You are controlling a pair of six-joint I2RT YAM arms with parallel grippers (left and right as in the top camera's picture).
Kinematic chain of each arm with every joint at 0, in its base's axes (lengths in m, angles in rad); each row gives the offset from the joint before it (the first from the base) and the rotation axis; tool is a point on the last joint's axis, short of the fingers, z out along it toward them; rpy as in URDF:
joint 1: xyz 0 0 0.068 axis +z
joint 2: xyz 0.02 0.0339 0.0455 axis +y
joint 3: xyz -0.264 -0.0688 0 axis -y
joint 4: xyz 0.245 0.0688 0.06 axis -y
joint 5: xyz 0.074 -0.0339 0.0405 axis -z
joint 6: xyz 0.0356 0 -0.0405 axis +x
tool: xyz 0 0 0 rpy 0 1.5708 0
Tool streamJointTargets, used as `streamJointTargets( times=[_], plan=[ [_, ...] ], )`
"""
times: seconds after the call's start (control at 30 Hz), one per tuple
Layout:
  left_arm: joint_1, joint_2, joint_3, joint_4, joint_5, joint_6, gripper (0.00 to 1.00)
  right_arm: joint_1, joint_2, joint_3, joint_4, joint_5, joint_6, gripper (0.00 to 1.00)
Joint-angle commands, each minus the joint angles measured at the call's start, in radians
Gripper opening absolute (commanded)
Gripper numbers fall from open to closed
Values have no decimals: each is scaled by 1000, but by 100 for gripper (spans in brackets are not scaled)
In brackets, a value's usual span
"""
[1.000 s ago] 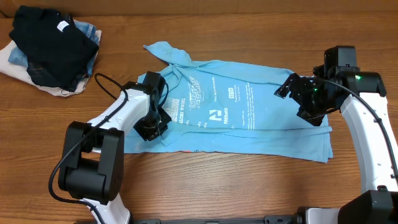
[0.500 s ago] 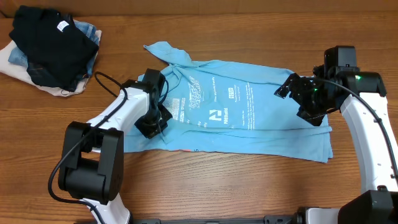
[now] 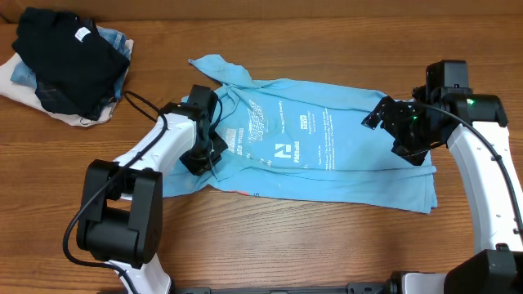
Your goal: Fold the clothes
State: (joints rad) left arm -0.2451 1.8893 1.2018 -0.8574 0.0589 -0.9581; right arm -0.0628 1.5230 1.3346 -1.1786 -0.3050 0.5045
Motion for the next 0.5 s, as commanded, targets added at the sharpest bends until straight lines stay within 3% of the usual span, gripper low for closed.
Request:
streamJointTargets(
  times=[0.0, 0.47],
  plan=[
    [-1, 8, 20, -42, -71, 24, 4, 4, -8, 13, 2, 17, 5, 96],
    [-4, 7, 54, -169, -85, 23, 4, 4, -8, 13, 2, 16, 5, 97]
  ],
)
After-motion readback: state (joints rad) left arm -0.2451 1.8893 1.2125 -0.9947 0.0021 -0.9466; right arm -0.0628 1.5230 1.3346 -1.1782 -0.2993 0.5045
